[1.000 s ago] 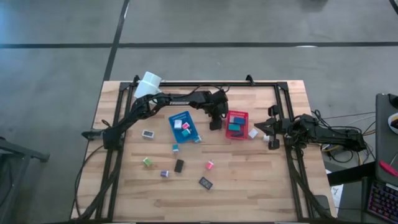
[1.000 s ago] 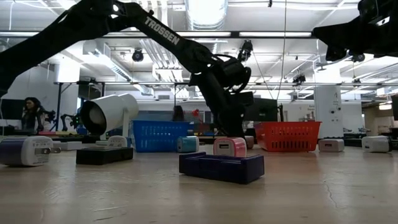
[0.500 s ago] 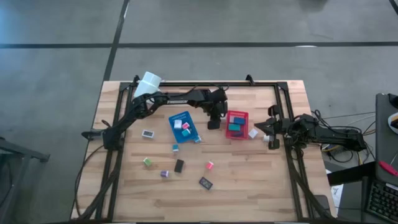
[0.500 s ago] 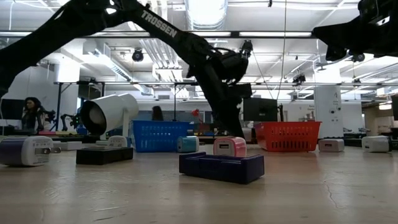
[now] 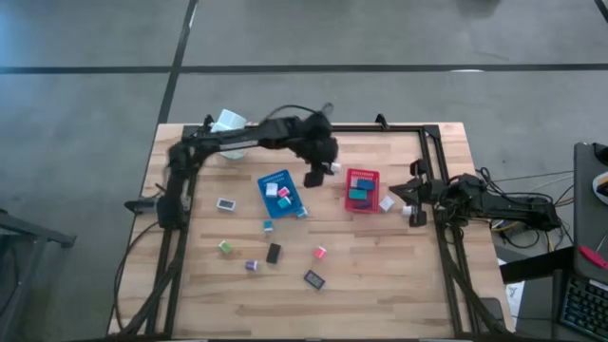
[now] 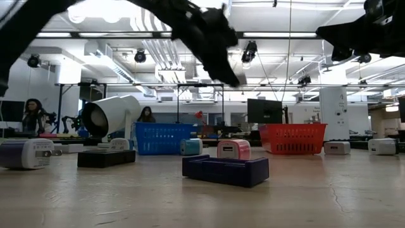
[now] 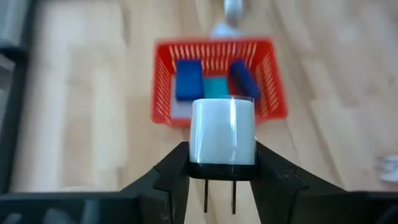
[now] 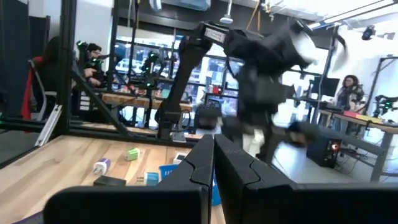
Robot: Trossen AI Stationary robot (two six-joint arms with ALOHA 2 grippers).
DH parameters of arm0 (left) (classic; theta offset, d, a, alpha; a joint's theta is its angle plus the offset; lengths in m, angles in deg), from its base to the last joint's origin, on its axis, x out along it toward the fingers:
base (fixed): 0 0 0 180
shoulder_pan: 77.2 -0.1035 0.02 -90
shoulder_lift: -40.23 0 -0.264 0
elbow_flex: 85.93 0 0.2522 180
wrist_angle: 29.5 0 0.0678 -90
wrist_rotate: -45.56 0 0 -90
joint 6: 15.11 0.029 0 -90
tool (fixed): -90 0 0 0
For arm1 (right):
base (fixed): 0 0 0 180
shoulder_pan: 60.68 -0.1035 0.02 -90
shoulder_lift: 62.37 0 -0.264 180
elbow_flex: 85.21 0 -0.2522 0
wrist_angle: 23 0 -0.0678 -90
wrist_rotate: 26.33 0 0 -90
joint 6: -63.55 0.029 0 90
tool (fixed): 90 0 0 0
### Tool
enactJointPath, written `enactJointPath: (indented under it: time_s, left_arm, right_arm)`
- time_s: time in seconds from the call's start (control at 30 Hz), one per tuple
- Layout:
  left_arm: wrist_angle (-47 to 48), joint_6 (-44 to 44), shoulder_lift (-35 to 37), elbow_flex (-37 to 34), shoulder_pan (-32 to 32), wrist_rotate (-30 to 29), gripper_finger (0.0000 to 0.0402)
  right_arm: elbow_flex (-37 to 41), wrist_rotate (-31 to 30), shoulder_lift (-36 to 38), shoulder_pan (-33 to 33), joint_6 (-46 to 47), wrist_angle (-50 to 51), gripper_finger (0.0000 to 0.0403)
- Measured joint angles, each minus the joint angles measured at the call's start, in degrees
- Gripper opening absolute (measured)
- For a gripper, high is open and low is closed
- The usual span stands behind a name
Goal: Pick & Place Office items
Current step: Put the top black and white charger adapter into the blue bin
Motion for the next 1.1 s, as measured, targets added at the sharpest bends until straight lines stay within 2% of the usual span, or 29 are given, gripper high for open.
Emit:
enactJointPath:
  time_s: [0.17,0.4,0.57,0.67,0.87,1.1]
  left_arm:
    - [-9.8,-1.0,15.1,-14.0,-1.7,2.1,0.0135]
    - [-26.5,-7.6,40.5,-41.4,-4.3,2.1,0.0135]
    - [-35.0,-12.6,58.9,-59.0,-5.3,-2.0,0.0135]
    - [-35.6,-13.4,68.4,-66.8,-5.3,-3.9,0.0135]
    - [-41.2,-21.1,83.9,-80.7,-5.3,-7.1,0.0135]
    - [-45.6,-22.9,94.8,-91.5,-5.3,-8.4,0.0135]
  right_arm:
    - [0.0,0.0,-0.1,0.0,0.4,0.0,0.0008]
    - [0.1,0.0,-0.1,0.0,0.6,0.0,0.0008]
    - [0.1,0.0,-0.3,0.0,0.6,-0.1,0.0008]
    - [0.1,0.0,-0.3,0.0,0.6,-0.3,0.0008]
    - [0.1,0.0,-0.3,0.0,0.6,-0.6,0.0008]
    - [0.1,0.0,-0.3,0.0,0.4,-1.7,0.0008]
